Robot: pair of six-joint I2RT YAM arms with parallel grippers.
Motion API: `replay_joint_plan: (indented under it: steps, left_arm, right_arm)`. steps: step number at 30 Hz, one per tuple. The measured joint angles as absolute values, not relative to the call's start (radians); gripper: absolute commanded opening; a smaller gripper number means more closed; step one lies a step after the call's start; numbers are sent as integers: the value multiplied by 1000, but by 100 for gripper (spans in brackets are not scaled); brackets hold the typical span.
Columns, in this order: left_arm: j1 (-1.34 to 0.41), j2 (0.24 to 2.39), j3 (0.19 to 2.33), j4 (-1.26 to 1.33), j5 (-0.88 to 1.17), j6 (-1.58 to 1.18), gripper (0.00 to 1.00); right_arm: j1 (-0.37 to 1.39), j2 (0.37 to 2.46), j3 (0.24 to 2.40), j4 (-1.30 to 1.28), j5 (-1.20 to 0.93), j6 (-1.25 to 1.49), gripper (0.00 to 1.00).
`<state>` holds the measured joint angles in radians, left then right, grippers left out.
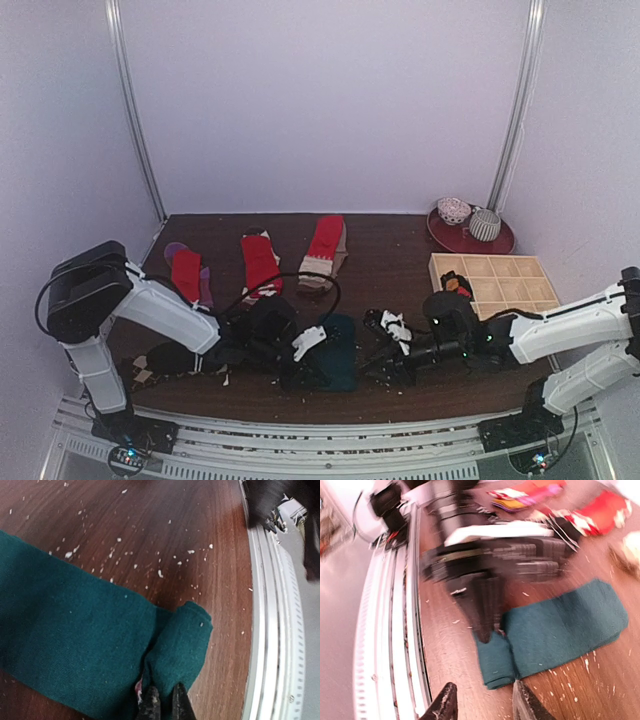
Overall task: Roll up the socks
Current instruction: Roll the sock at the center of the board.
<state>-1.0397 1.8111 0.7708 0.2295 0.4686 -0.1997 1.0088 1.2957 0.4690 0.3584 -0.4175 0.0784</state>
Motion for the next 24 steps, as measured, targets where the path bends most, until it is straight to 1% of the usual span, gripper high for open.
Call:
replay_joint_plan:
  steps: [5, 11, 17, 24]
  left_arm:
    - [-995, 1814, 781, 167, 570, -246, 0]
    - [-981, 1842, 816, 122, 633, -262, 0]
    - [-981, 1853, 826, 105, 670, -262, 0]
    - [-979, 1854, 823, 103, 685, -262, 0]
  right_arm:
    - [1145, 1303, 405, 445, -253, -109, 42]
    - [1221, 1424, 424, 486, -116, -289, 43]
    - [1245, 1510, 482, 513, -89, -379, 43]
    - [1246, 1628, 530, 514, -87, -397, 40]
